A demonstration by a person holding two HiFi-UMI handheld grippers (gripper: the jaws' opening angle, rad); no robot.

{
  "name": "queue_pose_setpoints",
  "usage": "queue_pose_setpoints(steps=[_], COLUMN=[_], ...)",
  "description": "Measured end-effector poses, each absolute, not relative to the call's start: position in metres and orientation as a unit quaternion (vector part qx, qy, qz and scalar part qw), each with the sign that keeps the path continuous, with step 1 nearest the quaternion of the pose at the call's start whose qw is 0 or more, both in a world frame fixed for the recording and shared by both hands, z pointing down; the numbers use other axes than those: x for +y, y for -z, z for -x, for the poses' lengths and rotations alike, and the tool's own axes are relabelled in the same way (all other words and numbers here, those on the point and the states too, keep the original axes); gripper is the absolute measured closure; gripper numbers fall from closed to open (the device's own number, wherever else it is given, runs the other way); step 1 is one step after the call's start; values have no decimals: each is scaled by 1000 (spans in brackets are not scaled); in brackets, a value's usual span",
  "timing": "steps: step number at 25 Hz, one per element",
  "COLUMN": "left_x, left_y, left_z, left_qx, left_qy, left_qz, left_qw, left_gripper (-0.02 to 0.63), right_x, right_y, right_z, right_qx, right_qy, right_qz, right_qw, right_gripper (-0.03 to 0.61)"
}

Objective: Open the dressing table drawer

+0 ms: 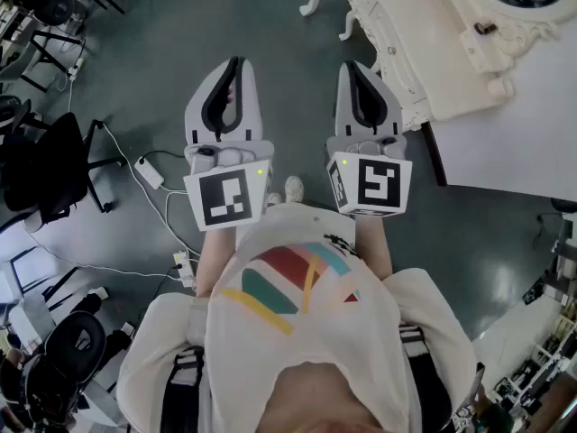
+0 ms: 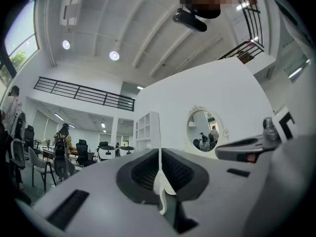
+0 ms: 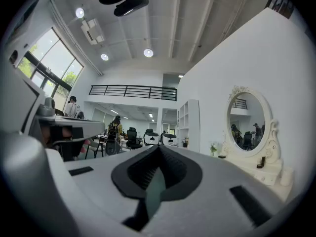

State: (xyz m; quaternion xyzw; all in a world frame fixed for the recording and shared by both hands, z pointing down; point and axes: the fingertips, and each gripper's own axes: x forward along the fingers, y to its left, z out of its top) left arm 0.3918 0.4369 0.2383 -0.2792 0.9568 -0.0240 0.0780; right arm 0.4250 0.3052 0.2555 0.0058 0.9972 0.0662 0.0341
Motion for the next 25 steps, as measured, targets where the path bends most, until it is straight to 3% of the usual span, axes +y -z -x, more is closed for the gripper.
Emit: queue_pose_setpoints(steps=[25], left_x=[400], left_y=[-246], left_z=[-326], left_qx=[965], left_qy=[4], left_qz=[247], left_qw=[85], left_gripper=[597], right_x=[252], right_y=[-257], right_z=[-378], right_qx=[997], right_qy=[-31], right_qz=[-38], right_qw=[62], right_gripper=[578])
